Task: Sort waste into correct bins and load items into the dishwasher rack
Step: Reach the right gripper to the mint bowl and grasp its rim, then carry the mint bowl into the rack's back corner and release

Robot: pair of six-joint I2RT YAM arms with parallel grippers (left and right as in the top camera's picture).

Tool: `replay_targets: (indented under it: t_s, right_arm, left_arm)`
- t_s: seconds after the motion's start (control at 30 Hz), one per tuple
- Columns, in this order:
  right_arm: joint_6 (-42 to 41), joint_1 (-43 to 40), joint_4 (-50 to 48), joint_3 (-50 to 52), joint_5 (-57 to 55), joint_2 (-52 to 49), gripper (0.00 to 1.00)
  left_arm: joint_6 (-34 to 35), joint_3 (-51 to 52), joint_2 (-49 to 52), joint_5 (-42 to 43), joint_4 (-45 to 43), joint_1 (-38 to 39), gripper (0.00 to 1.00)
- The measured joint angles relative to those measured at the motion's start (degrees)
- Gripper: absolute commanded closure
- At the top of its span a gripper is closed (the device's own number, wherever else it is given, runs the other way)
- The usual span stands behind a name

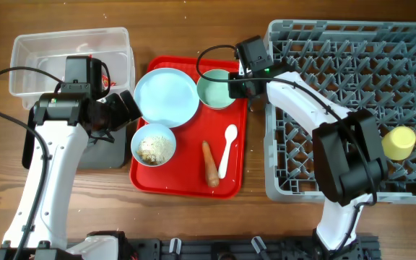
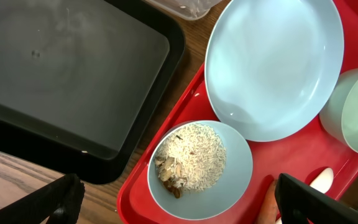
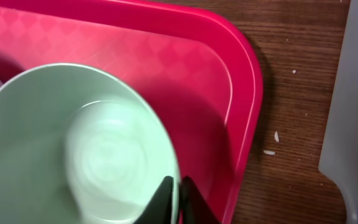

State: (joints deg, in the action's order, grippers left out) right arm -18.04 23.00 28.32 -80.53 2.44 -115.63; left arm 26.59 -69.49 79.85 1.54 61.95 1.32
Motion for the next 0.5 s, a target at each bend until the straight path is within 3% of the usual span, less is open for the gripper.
replay_targets:
  t_s: [0.33,0.5]
  right_arm:
    - [0.94,-1.09,3.23,0.0,-0.15,0.87,0.96]
    - [3.74,-3.82,5.99,0.0,-3.5,7.82,0.96]
  left_arm:
    - [0.0,0.0,0.0,0.0,-0.02,0.0,0.0]
    - [0.0,0.0,0.0,0.0,-0.02,0.0,0.0]
